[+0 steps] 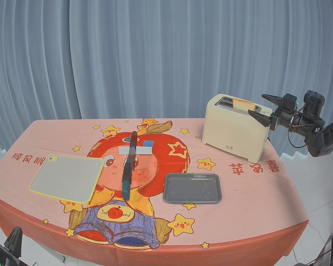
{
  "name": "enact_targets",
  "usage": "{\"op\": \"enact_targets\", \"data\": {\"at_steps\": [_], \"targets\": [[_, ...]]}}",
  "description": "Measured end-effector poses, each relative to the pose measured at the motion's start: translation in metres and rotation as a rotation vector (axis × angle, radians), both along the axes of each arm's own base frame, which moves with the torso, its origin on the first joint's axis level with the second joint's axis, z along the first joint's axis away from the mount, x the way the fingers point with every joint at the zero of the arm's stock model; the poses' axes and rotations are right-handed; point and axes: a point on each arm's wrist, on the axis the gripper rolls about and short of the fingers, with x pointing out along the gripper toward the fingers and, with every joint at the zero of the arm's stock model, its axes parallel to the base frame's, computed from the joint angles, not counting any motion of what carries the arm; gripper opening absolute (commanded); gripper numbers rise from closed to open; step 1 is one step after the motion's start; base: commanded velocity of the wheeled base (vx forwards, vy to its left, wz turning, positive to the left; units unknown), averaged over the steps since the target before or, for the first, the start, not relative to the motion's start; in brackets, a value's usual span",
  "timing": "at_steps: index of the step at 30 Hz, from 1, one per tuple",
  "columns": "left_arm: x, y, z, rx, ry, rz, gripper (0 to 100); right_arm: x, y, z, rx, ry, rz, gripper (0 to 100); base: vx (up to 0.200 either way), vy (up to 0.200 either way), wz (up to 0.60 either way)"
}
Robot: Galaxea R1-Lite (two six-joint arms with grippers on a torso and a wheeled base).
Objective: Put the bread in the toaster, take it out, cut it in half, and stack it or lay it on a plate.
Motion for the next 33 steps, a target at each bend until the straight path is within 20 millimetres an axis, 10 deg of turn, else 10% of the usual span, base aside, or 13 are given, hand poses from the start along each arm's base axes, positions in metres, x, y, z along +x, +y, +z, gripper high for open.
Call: {"op": "enact_targets", "data": {"at_steps": [24, 25, 33], "targets": [[0.0, 0.0, 0.0, 0.0, 0.0, 0.0, 0, -0.045, 0.006, 0.024, 0.079, 0.022, -0.044, 100, 0.0, 0.0, 0.0], [0.0, 0.0, 0.0, 0.0, 0.0, 0.0, 0, -0.047, 0.008, 0.025, 0.08, 0.021, -0.039, 0, 0.0, 0.0, 0.0], [0.0, 0.0, 0.0, 0.0, 0.0, 0.001, 0, -0.055, 0.015, 0.022, 0.082, 0.028, -0.016, 0, 0.0, 0.0, 0.0]]}}
